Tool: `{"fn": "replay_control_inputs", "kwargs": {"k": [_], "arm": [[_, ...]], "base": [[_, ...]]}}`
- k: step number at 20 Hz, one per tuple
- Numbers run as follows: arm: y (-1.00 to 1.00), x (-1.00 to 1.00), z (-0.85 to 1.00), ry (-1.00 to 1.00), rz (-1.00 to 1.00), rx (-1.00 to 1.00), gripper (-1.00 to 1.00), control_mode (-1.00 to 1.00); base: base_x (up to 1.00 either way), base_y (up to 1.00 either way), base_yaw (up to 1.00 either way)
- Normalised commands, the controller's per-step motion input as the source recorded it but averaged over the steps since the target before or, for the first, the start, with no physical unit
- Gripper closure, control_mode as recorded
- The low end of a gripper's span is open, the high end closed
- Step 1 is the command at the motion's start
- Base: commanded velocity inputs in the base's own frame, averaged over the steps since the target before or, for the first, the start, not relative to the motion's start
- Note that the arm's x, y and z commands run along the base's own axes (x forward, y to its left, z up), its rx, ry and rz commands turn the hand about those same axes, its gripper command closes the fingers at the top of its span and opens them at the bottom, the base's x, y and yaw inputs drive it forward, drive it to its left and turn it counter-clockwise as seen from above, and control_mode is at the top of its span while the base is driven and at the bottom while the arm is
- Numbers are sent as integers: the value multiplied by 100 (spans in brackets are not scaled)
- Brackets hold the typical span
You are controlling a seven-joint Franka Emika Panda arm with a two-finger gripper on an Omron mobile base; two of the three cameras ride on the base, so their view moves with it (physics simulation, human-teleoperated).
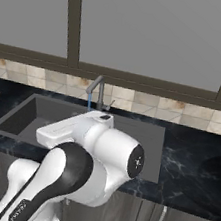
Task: Pick the mango from the sink and place it on the cutting board to airdry. Then turn off the sink faucet.
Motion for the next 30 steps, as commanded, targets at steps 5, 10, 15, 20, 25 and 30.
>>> {"fn": "replay_control_inputs", "kwargs": {"k": [5,10,15,20,25,30], "arm": [[-9,2,0,0,16,9,-100,-100],[0,15,0,1,14,15,-100,-100],[0,20,-1,0,10,5,-100,-100],[0,25,-2,0,6,0,-100,-100],[3,25,-11,-1,2,0,-100,-100],[12,35,-27,0,0,0,-100,-100]], "base": [[0,0,0],[0,0,0],[0,0,0],[0,0,0],[0,0,0],[0,0,0]]}}
